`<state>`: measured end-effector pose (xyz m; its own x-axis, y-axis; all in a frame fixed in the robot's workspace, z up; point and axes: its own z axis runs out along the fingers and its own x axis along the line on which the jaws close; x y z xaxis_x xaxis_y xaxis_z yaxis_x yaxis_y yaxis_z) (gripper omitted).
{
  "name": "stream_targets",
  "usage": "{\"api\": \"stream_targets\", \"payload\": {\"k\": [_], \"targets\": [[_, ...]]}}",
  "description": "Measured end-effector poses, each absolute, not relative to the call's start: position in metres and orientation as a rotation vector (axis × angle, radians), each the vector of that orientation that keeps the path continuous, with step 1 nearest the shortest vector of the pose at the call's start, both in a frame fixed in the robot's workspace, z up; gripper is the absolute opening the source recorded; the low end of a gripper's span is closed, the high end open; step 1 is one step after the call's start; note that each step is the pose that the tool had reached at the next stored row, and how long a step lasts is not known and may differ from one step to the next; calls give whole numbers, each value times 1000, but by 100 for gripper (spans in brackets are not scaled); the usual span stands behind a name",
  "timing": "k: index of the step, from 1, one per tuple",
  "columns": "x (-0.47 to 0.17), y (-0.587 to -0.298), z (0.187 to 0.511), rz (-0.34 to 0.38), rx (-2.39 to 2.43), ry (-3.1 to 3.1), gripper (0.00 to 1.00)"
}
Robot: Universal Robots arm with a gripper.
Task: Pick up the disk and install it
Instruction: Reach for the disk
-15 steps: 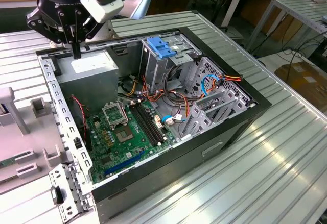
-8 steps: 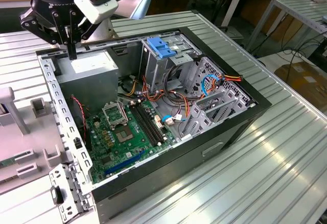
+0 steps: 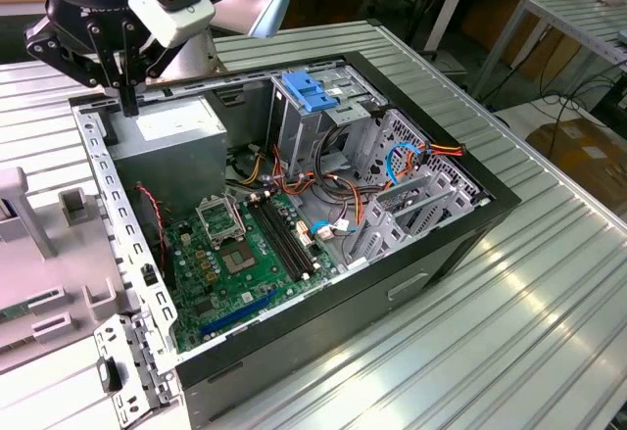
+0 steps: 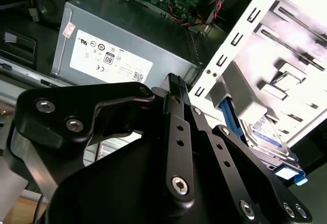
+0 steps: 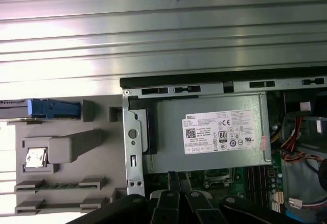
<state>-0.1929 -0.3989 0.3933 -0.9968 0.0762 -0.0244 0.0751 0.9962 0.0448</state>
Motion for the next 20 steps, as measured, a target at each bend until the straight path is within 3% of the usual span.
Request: {"api": "stream_targets", "payload": {"k": [20], "targets": [[-224, -399, 393, 68, 118, 3112, 11]]}}
